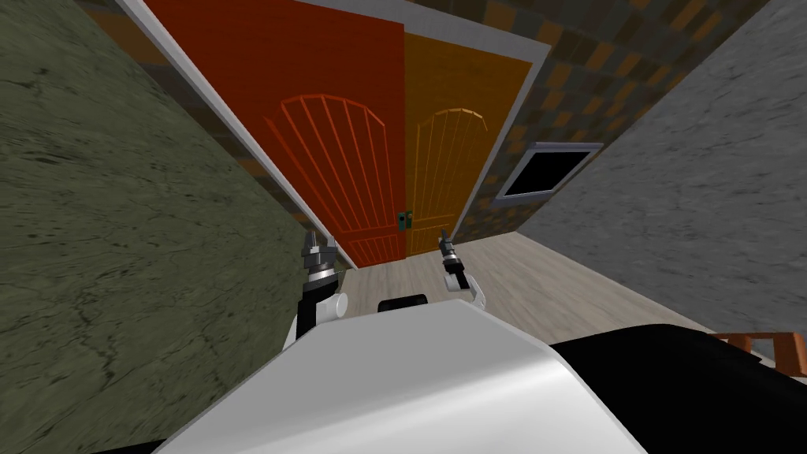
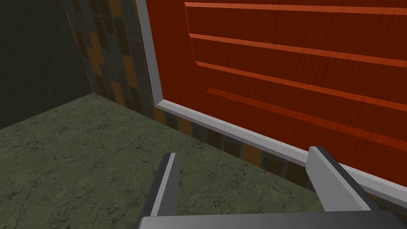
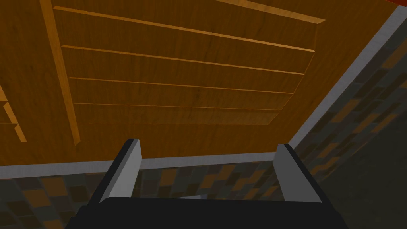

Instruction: Pull the door open

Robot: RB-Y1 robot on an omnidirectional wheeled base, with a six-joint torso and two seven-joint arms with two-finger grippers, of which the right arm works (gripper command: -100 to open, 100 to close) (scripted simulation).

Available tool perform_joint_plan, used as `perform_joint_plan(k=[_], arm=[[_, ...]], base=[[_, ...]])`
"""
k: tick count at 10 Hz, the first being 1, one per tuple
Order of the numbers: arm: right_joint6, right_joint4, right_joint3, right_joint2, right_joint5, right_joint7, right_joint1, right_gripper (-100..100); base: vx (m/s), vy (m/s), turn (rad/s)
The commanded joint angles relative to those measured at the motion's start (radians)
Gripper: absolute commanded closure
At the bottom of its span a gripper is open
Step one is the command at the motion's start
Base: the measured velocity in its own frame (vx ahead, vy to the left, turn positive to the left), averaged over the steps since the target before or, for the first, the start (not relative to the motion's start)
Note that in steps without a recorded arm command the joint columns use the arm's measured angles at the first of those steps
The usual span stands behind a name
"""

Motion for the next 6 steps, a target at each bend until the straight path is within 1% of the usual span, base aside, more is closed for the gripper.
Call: perform_joint_plan(k=[1, 6], arm=[[0.003, 0.044, -0.001, 0.001, 0.01, -0.018, -0.021, -100], [0.025, 0.145, -0.005, -0.005, 0.033, -0.077, -0.07, -100]], base=[[0.109, 0.005, 0.088], [0.103, 0.006, 0.086]])
